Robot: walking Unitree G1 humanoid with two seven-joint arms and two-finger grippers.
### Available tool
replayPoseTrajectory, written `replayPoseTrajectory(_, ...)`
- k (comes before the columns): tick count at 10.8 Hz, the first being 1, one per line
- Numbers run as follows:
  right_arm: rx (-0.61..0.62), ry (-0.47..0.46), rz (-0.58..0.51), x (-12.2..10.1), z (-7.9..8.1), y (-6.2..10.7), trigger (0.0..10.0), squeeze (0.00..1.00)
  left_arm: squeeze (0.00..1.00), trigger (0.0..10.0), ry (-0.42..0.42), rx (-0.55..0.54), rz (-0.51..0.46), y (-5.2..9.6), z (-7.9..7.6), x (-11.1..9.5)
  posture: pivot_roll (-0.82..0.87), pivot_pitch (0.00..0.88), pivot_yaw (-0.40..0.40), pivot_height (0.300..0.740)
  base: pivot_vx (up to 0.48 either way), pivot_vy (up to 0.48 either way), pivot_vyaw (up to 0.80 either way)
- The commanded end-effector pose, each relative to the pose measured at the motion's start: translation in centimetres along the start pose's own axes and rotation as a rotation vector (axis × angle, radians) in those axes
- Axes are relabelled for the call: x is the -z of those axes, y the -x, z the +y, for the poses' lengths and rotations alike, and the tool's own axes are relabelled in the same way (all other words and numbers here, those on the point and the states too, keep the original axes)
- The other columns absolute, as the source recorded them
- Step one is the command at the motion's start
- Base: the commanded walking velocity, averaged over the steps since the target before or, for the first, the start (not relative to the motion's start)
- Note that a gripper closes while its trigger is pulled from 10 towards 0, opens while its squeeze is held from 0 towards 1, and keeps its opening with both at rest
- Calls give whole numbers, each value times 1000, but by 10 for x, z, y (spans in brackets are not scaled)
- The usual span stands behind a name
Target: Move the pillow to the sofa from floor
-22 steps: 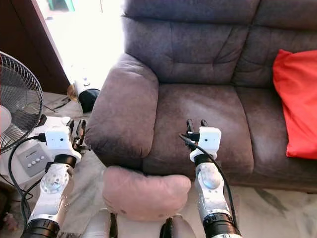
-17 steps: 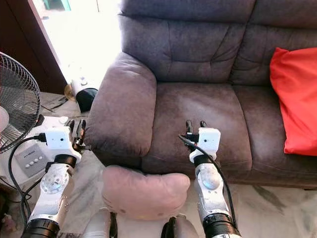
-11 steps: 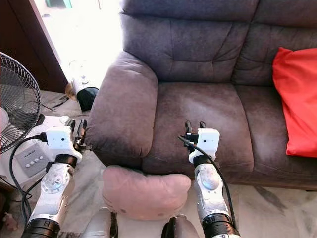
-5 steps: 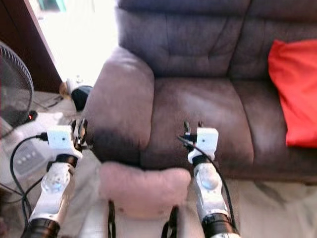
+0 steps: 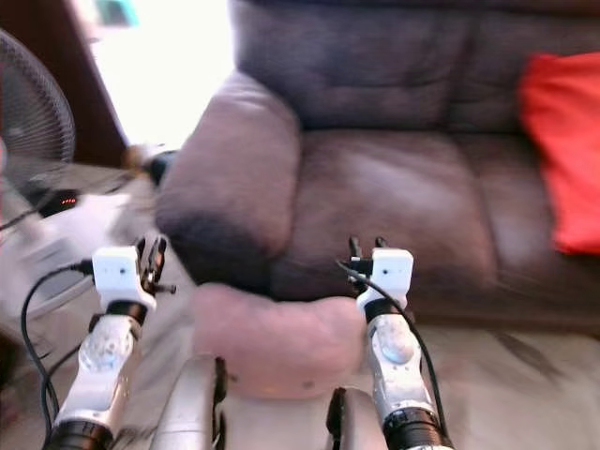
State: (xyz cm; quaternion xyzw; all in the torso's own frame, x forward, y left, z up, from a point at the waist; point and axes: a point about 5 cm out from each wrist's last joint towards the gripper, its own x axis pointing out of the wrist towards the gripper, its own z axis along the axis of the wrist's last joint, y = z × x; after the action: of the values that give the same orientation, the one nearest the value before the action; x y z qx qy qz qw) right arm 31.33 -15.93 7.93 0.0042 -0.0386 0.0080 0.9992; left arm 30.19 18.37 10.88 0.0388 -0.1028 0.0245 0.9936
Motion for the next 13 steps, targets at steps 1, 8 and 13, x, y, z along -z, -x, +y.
replayPoseTrajectory(1,6,-8,-3,-1,-1,0,10000,0,0,10000,-13,6,-12,-3,0,-4,148,163,-30,598,0,0,0)
replayPoseTrajectory(8,-10,-4,26,4,1,1,10000,0,0,10000,-15,12,0,-4,-2,-3,147,166,-30,598,0,0,0)
replayPoseTrajectory(13,-51,-5,47,7,6,2,10000,0,0,10000,-15,13,2,-4,-2,-2,145,163,-30,570,0,0,0)
